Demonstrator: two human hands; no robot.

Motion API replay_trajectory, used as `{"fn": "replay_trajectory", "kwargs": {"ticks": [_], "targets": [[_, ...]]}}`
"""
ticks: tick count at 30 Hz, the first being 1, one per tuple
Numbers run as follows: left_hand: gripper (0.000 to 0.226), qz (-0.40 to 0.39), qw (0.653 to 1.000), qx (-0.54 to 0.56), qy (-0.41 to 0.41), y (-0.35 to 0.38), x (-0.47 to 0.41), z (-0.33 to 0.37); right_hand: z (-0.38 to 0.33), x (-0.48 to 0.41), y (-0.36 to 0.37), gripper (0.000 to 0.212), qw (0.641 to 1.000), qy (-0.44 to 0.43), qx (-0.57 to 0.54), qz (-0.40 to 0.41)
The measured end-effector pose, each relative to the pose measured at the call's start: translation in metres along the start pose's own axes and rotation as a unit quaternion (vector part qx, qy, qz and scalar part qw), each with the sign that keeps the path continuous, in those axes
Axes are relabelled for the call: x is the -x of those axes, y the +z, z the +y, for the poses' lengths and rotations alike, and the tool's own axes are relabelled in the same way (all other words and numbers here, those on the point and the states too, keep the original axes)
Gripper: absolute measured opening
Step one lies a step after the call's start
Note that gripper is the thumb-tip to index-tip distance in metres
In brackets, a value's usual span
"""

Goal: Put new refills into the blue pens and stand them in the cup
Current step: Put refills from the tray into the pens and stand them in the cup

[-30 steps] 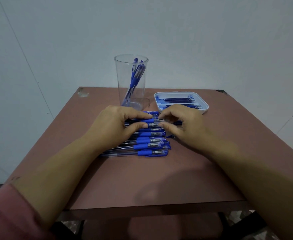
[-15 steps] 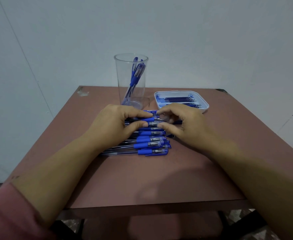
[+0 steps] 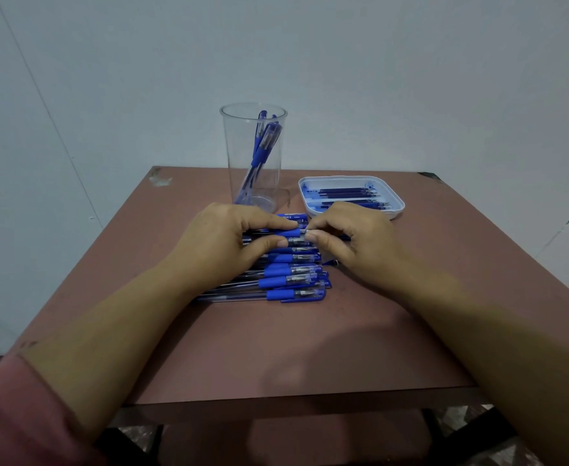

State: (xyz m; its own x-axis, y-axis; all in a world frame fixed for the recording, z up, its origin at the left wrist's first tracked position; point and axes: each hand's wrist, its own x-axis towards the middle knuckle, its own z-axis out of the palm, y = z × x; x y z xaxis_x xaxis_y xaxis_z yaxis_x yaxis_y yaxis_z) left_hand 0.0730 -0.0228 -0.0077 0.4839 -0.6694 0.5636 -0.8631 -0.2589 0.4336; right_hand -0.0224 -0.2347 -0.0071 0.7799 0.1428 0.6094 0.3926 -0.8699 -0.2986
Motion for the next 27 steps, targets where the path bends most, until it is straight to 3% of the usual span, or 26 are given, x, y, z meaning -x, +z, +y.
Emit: {"fn": "replay_trajectory", "kwargs": {"ticks": [12,20,27], "targets": [[0.028,0.018,1.0,-0.006,0.003,-0.001,-0.001,-0.003,0.01,0.006,-0.018,0.026,0.998,0.055,-0.017,-0.037],[0.027,0.02,1.0,0.001,-0.011,-0.001,0.0,-0.005,0.018,0.016,-0.032,0.02,0.977,0.07,0.071,-0.188],[0.028,0.018,1.0,-0.002,-0.014,-0.001,0.0,-0.004,0.016,0.012,-0.031,0.011,0.98,0.093,0.052,-0.165]]}}
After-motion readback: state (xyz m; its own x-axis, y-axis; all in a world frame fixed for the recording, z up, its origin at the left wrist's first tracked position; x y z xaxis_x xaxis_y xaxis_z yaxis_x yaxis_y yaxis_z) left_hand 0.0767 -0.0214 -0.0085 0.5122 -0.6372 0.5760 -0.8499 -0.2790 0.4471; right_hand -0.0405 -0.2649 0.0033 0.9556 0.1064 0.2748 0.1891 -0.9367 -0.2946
